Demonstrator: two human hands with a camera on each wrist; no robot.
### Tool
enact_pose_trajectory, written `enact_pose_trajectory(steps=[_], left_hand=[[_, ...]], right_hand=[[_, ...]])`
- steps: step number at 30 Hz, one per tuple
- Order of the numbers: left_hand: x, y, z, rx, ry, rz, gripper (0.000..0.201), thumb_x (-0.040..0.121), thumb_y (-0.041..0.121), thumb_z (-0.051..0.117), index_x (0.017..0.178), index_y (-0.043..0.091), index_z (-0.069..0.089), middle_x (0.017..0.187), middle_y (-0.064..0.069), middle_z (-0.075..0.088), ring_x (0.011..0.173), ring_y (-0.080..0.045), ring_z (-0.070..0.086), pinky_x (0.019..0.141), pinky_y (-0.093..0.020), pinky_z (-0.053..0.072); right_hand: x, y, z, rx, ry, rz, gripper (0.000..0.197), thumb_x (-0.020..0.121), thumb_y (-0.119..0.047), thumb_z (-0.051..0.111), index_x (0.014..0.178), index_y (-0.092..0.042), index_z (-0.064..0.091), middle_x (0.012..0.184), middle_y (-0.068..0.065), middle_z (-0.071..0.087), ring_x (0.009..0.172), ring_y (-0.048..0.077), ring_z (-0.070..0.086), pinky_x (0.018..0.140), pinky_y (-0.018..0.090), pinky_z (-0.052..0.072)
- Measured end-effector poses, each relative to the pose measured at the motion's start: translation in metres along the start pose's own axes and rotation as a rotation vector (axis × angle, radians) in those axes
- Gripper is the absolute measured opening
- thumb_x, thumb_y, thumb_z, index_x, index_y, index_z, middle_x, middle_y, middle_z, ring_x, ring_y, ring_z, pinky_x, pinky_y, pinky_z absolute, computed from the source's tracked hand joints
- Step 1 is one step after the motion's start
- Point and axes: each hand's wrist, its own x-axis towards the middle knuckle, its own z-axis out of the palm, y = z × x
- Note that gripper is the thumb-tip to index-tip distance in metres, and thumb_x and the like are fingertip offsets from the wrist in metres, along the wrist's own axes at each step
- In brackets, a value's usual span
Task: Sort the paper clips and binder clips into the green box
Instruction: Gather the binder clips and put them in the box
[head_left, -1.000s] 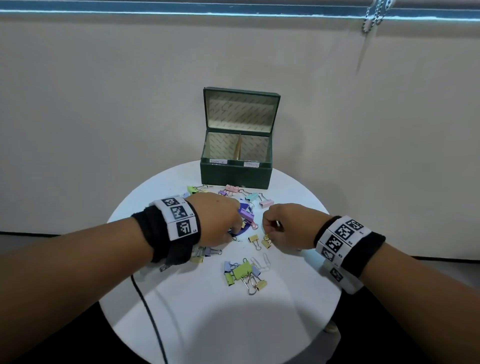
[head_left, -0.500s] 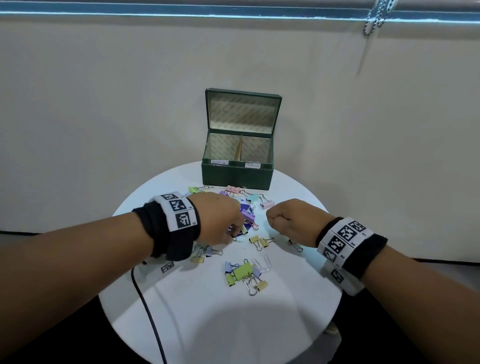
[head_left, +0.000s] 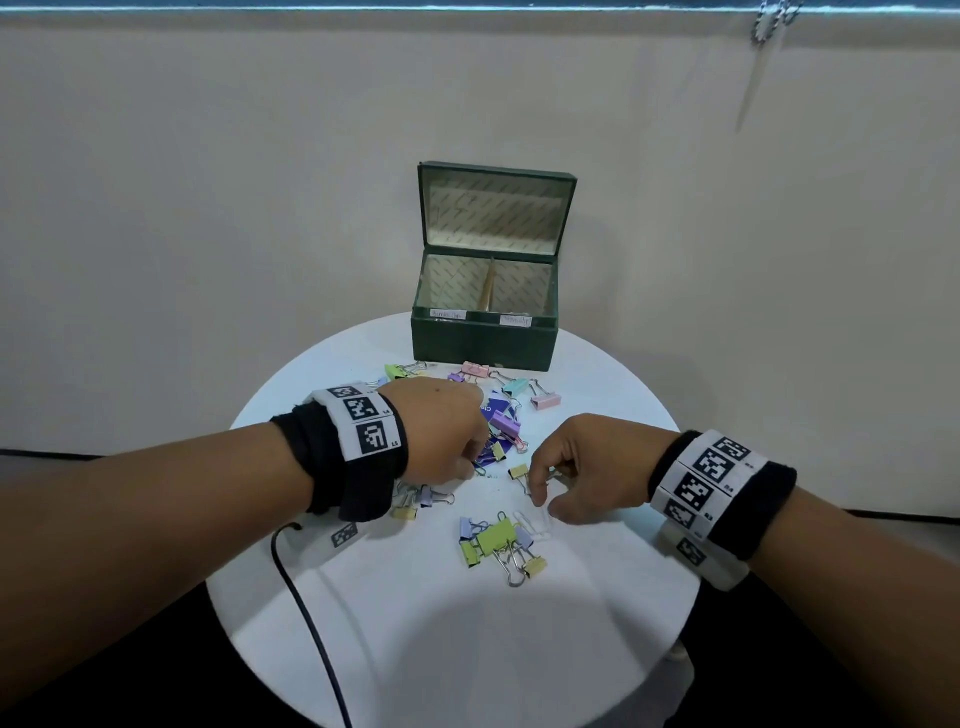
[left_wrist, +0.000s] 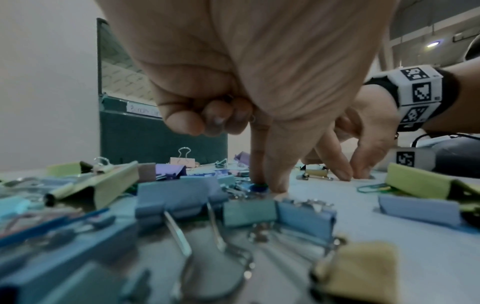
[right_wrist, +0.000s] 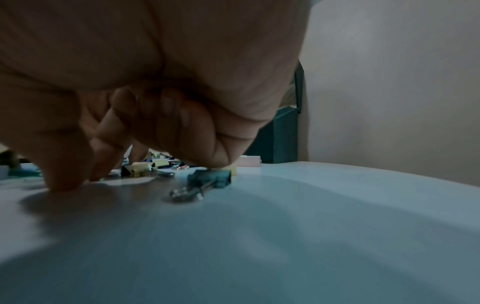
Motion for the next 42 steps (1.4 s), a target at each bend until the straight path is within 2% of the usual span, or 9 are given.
enact_pose_trajectory(steps=[12, 18, 22, 25, 28, 31, 34, 38, 42], left_hand=[[0.007, 0.002, 0.002, 0.025, -0.061, 0.098, 0.013, 0.089, 0.034, 0.058, 0.095, 0.030, 0.069, 0.096, 0.008, 0.060, 0.085, -0.016, 0.060, 0.063, -0.025, 0.044], [0.005, 0.001, -0.002, 0.022, -0.119, 0.151, 0.008, 0.086, 0.029, 0.054, 0.084, 0.027, 0.062, 0.090, 0.009, 0.060, 0.079, -0.014, 0.059, 0.069, -0.030, 0.053], [0.027, -0.027, -0.036, -0.231, 0.118, 0.081, 0.012, 0.094, 0.031, 0.052, 0.082, 0.030, 0.054, 0.085, 0.009, 0.059, 0.075, -0.011, 0.059, 0.069, -0.027, 0.053], [0.059, -0.047, -0.068, -0.266, 0.233, 0.005, 0.009, 0.095, 0.028, 0.056, 0.086, 0.026, 0.056, 0.080, 0.010, 0.057, 0.070, -0.009, 0.052, 0.060, -0.021, 0.040], [0.087, -0.058, -0.085, -0.297, 0.307, -0.088, 0.002, 0.094, 0.025, 0.059, 0.093, 0.023, 0.060, 0.085, 0.009, 0.059, 0.078, -0.015, 0.055, 0.061, -0.024, 0.040], [0.105, -0.060, -0.088, -0.410, 0.311, -0.119, 0.029, 0.093, 0.018, 0.062, 0.121, 0.023, 0.062, 0.096, 0.006, 0.065, 0.082, -0.015, 0.059, 0.073, -0.025, 0.047], [0.107, -0.060, -0.084, -0.546, 0.275, -0.138, 0.058, 0.092, 0.003, 0.054, 0.147, 0.018, 0.044, 0.117, 0.000, 0.068, 0.087, -0.016, 0.069, 0.080, -0.032, 0.058], [0.071, -0.061, -0.076, -0.463, 0.411, -0.105, 0.048, 0.097, 0.010, 0.052, 0.140, 0.029, 0.052, 0.121, 0.010, 0.064, 0.096, -0.006, 0.060, 0.084, -0.022, 0.045], [0.006, -0.056, -0.042, -0.290, 0.396, -0.050, 0.029, 0.098, 0.029, 0.054, 0.126, 0.035, 0.059, 0.110, 0.017, 0.059, 0.092, -0.004, 0.055, 0.084, -0.024, 0.047]], right_hand=[[0.006, -0.001, 0.004, 0.014, 0.020, -0.027, 0.012, 0.076, -0.035, 0.079, 0.086, -0.032, 0.073, 0.054, -0.013, 0.046, 0.050, 0.006, 0.043, 0.056, 0.023, 0.041], [0.005, -0.001, 0.006, 0.011, -0.025, -0.021, 0.009, 0.076, -0.029, 0.072, 0.083, -0.025, 0.070, 0.059, -0.010, 0.055, 0.051, 0.006, 0.046, 0.057, 0.030, 0.048], [0.003, -0.001, 0.006, -0.016, 0.048, -0.047, 0.003, 0.075, -0.022, 0.066, 0.078, -0.022, 0.065, 0.060, -0.018, 0.055, 0.055, 0.003, 0.048, 0.055, 0.019, 0.044], [0.004, 0.002, 0.006, -0.018, 0.114, -0.061, 0.004, 0.075, -0.025, 0.062, 0.079, -0.025, 0.060, 0.071, -0.012, 0.058, 0.063, 0.006, 0.050, 0.062, 0.026, 0.051], [0.006, 0.005, 0.005, -0.037, 0.155, -0.072, 0.005, 0.076, -0.029, 0.060, 0.077, -0.029, 0.055, 0.075, -0.010, 0.060, 0.069, 0.009, 0.055, 0.065, 0.030, 0.053], [0.007, 0.009, 0.005, -0.077, 0.255, -0.099, 0.008, 0.079, -0.031, 0.059, 0.078, -0.028, 0.052, 0.071, -0.010, 0.056, 0.065, 0.008, 0.051, 0.062, 0.027, 0.047], [0.010, 0.011, 0.004, -0.080, 0.348, -0.118, 0.008, 0.084, -0.031, 0.056, 0.079, -0.029, 0.050, 0.076, -0.010, 0.056, 0.067, 0.009, 0.050, 0.063, 0.026, 0.046], [0.011, 0.013, 0.004, -0.069, 0.379, -0.088, 0.008, 0.087, -0.030, 0.054, 0.081, -0.028, 0.049, 0.076, -0.014, 0.052, 0.070, 0.009, 0.051, 0.067, 0.028, 0.048], [0.013, 0.009, -0.005, -0.078, 0.394, -0.060, 0.012, 0.092, -0.029, 0.052, 0.080, -0.027, 0.049, 0.080, -0.012, 0.055, 0.073, 0.009, 0.054, 0.070, 0.029, 0.050]])
